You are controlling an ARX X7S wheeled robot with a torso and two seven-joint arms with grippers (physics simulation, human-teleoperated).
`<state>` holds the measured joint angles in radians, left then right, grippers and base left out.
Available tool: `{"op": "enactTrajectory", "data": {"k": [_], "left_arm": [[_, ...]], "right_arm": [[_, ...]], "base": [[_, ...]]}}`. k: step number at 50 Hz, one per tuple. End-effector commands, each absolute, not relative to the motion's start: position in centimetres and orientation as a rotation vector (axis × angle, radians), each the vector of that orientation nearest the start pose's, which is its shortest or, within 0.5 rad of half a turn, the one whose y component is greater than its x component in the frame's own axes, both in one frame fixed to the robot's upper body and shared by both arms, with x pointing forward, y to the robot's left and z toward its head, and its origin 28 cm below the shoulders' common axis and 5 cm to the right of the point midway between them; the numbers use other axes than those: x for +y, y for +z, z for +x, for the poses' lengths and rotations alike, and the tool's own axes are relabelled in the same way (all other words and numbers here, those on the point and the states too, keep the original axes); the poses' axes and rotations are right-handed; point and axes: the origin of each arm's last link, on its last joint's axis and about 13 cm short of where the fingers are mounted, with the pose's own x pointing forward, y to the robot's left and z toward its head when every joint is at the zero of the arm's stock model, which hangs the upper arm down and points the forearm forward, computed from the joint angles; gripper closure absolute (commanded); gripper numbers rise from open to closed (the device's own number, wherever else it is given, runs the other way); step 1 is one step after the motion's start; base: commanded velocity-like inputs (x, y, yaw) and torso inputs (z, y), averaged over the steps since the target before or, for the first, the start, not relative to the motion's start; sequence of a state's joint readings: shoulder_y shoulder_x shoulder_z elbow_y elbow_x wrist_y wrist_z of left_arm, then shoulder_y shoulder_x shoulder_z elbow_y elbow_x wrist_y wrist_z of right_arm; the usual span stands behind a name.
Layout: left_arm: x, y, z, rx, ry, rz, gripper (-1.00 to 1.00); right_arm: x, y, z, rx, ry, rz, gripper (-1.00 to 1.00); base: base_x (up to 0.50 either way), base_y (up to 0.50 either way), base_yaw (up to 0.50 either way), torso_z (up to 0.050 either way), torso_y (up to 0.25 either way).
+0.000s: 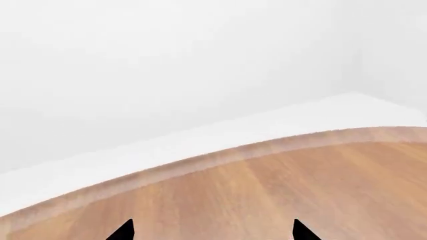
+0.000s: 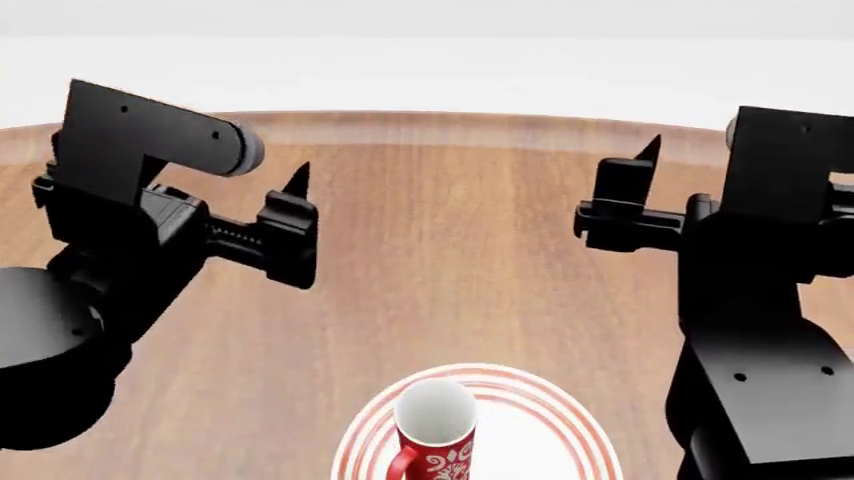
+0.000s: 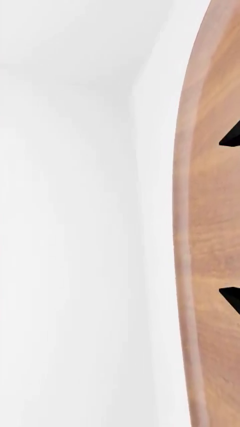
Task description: Pick up the red mug and put it on the plate
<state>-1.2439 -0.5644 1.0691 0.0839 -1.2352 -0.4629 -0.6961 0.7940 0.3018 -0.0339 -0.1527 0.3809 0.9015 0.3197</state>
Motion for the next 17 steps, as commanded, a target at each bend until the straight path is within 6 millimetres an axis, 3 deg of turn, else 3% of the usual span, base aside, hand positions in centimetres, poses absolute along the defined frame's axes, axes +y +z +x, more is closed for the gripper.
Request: {"op": "enactTrajectory", "data": {"k": [1, 17], "left_arm": [[17.6, 24.9, 32.9, -0.141, 0.023, 0.068, -1.0], [17.7, 25.0, 34.5, -0.196, 0.051, 0.081, -1.0]], "right_arm": [[-13.5, 23.1, 32.0, -0.114, -0.136, -0.054, -1.0], [-11.8, 24.6, 32.7, -0.19, -0.072, -0.091, -1.0]], "base": [[0.0, 0.0, 0.0, 0.0, 0.0], [0.0, 0.0, 0.0, 0.0, 0.0]]}}
